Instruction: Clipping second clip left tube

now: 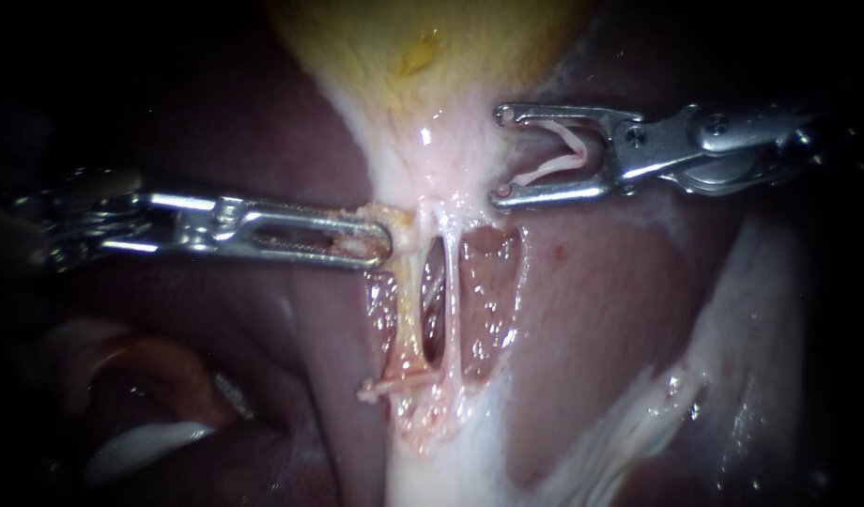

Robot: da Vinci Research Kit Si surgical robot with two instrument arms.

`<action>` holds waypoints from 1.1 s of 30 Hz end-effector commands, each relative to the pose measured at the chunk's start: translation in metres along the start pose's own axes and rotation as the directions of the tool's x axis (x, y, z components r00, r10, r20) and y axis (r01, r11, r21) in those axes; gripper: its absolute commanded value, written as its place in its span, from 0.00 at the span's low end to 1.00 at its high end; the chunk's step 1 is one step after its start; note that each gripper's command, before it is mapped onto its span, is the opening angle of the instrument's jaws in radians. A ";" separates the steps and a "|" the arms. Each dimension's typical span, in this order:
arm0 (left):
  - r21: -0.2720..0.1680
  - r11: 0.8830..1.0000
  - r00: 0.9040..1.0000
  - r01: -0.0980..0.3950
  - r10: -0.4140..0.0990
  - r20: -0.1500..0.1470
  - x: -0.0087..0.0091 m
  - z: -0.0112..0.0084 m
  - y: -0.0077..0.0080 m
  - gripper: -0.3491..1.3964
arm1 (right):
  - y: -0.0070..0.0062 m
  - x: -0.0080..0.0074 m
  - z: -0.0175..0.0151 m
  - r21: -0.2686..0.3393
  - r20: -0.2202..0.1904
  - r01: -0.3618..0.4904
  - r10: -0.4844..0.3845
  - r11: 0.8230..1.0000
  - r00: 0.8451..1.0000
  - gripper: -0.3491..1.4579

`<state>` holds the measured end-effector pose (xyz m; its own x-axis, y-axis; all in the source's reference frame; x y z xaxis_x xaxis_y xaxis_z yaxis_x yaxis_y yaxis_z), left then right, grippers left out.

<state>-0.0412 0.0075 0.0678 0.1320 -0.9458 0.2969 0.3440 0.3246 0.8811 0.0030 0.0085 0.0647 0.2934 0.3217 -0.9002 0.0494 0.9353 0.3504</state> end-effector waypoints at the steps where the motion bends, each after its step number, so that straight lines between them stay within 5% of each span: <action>1: 0.000 1.000 1.000 0.000 0.000 0.000 0.0000 0.0000 0.0000 0.00 | 0.0000 0.0000 0.0000 0.000 0.000 0.000 0.000 1.000 1.000 0.46; 18: -0.009 1.000 1.000 0.023 -0.023 0.014 -0.0033 -0.0052 -0.0019 0.00 | 0.0000 -0.0001 0.0000 0.003 -0.001 0.000 0.000 1.000 1.000 0.46; 33: -0.008 1.000 1.000 0.024 -0.024 0.016 -0.0032 -0.0056 -0.0022 0.00 | -0.0014 -0.0010 0.0011 0.014 -0.007 -0.018 0.019 1.000 1.000 0.46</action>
<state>-0.0372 0.0099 0.0628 0.1084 -0.9535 0.2814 0.3542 0.3015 0.8852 0.0038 0.0066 0.0654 0.2884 0.3422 -0.8943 0.0575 0.9261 0.3730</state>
